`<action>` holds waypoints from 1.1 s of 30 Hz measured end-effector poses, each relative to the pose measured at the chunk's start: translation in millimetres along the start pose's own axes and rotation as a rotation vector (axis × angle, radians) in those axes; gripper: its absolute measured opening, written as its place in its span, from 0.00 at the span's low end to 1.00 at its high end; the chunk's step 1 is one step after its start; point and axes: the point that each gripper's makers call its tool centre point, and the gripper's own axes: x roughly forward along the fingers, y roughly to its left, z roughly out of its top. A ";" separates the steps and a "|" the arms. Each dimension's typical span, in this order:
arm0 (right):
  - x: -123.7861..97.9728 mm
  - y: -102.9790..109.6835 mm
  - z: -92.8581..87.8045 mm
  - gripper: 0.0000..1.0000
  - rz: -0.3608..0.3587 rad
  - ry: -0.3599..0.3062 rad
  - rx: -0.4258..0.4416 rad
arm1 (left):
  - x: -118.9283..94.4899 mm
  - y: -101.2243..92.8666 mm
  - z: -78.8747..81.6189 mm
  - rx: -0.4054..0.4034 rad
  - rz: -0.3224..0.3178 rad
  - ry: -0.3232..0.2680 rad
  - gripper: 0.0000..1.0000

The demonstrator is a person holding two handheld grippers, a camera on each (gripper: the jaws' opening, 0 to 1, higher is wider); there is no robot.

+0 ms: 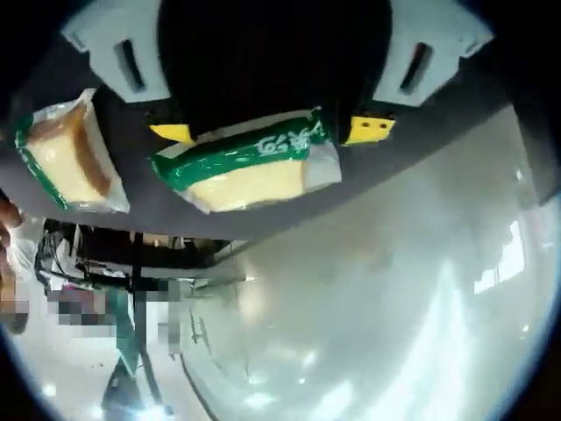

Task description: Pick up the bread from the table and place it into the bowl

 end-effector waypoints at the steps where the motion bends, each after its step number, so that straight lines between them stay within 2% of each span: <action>1: -0.4 1.1 -0.2 0.57 0.000 0.003 -0.002 | -0.5 0.1 -4.2 -0.004 0.013 0.024 0.44; 3: -0.7 1.2 -2.0 0.56 -0.002 0.011 0.005 | -3.6 11.0 -13.2 0.060 0.090 0.079 0.20; 4: -0.9 0.9 -3.0 0.55 -0.004 0.015 0.012 | -6.1 6.1 -11.9 0.063 0.110 0.067 0.11; 5: -1.5 1.5 -3.6 0.53 -0.003 0.017 0.017 | -9.2 2.2 -10.9 0.066 0.100 0.053 0.06; 8: -2.8 0.1 -4.5 0.50 -0.009 0.020 0.019 | -15.8 -2.1 -10.5 0.091 0.079 0.033 0.02; 13: -2.5 -4.5 -11.4 0.50 -0.026 0.043 0.018 | -22.5 -6.8 -14.9 0.120 0.069 0.066 0.00; 17: -1.3 -6.4 -21.0 0.49 -0.032 0.076 0.013 | -36.7 -26.3 -16.0 0.227 0.003 0.069 0.00; 20: 0.5 -6.1 -32.4 0.49 -0.026 0.115 0.013 | -51.0 -25.9 -19.8 0.308 -0.034 0.052 0.00; 21: 0.8 -5.0 -35.3 0.49 -0.023 0.128 0.010 | -59.0 -26.2 -22.2 0.326 -0.042 0.041 0.00; 22: 1.4 -3.3 -39.6 0.49 -0.018 0.146 0.005 | -80.3 -35.9 -29.6 0.327 -0.054 0.035 0.00; 26: 4.0 7.1 -54.9 0.49 0.032 0.200 0.002 | -122.4 -29.8 -42.8 0.293 -0.086 0.019 0.00; 30: 5.7 43.0 -67.2 0.52 0.166 0.250 0.021 | -182.7 -29.4 -64.0 0.273 -0.096 0.016 0.00; 33: 4.0 68.1 -85.4 0.55 0.264 0.329 0.027 | -229.2 -29.2 -82.3 0.267 -0.097 0.010 0.00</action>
